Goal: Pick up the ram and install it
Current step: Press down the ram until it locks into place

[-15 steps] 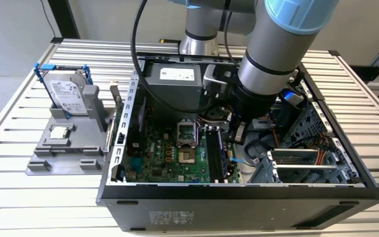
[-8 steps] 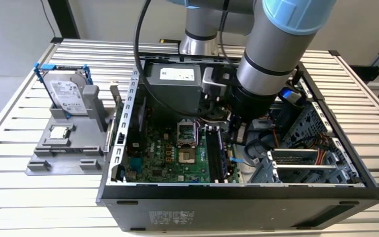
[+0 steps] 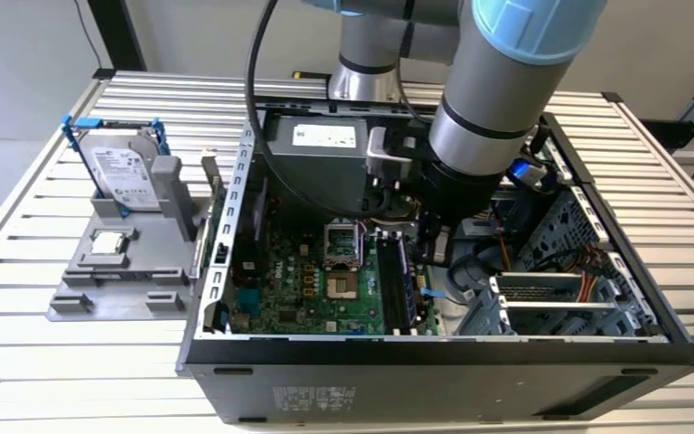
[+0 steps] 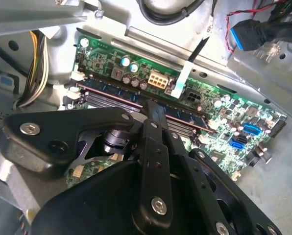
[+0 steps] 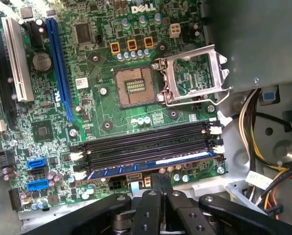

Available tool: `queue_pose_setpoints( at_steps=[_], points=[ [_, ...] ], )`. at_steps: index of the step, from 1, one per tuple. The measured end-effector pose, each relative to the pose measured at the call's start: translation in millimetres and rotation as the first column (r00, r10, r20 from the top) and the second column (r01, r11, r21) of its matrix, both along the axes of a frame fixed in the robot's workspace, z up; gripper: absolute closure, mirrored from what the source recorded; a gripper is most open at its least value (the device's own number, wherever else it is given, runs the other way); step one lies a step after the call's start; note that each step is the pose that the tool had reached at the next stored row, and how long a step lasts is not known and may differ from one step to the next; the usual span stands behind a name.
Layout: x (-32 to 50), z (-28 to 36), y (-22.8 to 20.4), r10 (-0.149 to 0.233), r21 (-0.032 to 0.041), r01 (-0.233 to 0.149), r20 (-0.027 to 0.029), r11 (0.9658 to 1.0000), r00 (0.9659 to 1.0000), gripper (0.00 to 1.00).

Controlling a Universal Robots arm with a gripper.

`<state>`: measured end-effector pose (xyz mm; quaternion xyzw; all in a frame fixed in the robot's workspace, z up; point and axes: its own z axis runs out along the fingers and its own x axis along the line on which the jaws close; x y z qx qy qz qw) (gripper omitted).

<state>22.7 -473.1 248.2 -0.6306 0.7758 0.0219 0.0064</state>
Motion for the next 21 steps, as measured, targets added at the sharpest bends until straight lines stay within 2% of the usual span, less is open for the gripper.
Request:
queue_pose_setpoints(
  at_steps=[3,8,10,14,21],
  points=[
    [-2.7,-0.7,0.1,0.008,-0.0001,-0.008,0.0010,1.0000,1.0000,1.00],
    [-4.1,-2.2,0.0,0.064,-0.0003,-0.064,0.0010,0.9980,0.9980,1.00],
    [-4.3,-3.2,0.1,0.093,0.0001,-0.093,0.0011,0.9957,0.9957,1.00],
    [-4.4,-4.2,0.0,0.153,-0.0003,-0.153,0.0012,0.9883,0.9883,1.00],
    [-4.4,-6.6,-0.9,0.155,-0.0002,-0.155,0.0008,0.9879,0.9879,1.00]
  ],
)
